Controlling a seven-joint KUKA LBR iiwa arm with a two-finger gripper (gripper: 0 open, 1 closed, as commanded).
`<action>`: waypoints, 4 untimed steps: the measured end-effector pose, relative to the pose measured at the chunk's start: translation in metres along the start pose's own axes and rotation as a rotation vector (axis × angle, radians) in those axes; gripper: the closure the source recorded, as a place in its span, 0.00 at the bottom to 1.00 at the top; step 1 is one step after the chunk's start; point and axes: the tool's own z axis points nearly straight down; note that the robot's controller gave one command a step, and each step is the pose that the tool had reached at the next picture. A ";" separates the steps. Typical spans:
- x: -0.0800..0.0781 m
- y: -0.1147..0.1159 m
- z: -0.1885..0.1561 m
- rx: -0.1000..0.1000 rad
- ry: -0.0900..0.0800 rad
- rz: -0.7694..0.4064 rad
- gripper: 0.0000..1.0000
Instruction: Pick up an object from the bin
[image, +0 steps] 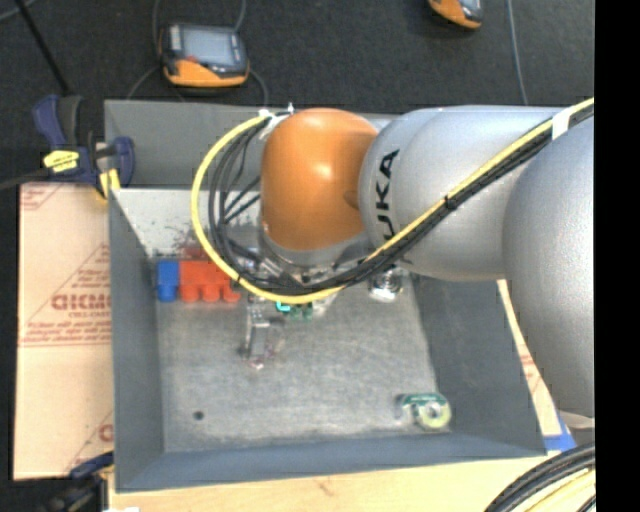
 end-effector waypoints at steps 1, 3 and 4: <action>0.003 -0.026 -0.048 0.001 -0.012 -0.078 0.00; 0.026 -0.064 0.009 0.003 -0.002 -0.592 1.00; -0.015 0.003 0.029 -0.003 -0.008 -0.226 1.00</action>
Offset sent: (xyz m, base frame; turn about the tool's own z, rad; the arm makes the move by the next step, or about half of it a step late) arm -0.0046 -0.0239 0.0447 -0.0803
